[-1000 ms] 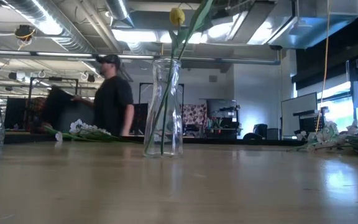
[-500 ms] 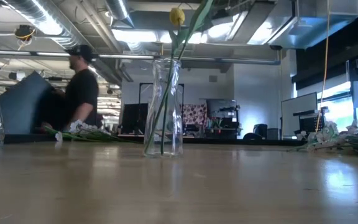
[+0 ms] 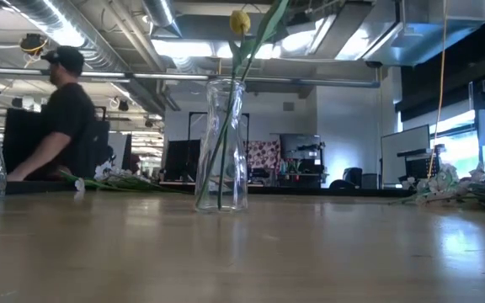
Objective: Sort flowers into vase by color
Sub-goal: Put the yellow flower into the right transparent vase
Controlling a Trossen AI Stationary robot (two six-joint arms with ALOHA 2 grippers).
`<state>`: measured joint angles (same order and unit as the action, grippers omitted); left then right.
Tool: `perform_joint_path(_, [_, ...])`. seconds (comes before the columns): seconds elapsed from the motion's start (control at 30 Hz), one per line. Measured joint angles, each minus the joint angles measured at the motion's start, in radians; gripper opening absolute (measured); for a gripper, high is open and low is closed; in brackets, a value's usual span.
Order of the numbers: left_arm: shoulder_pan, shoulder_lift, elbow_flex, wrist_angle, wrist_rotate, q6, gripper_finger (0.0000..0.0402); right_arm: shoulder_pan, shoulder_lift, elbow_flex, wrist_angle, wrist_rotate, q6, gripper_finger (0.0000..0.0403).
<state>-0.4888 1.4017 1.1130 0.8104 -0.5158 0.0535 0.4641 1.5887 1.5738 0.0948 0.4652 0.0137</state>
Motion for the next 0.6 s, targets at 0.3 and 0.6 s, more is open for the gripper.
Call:
perform_joint_path(0.3, [-0.021,-0.101,0.000,-0.167,-0.077,0.123,0.0004,0.002,-0.012,0.000,0.005,-0.001,-0.026,0.0158])
perform_joint_path(0.6, [-0.069,-0.314,0.001,-0.580,-0.176,0.060,0.0002,0.049,-0.110,0.001,-0.010,0.004,-0.048,0.0285])
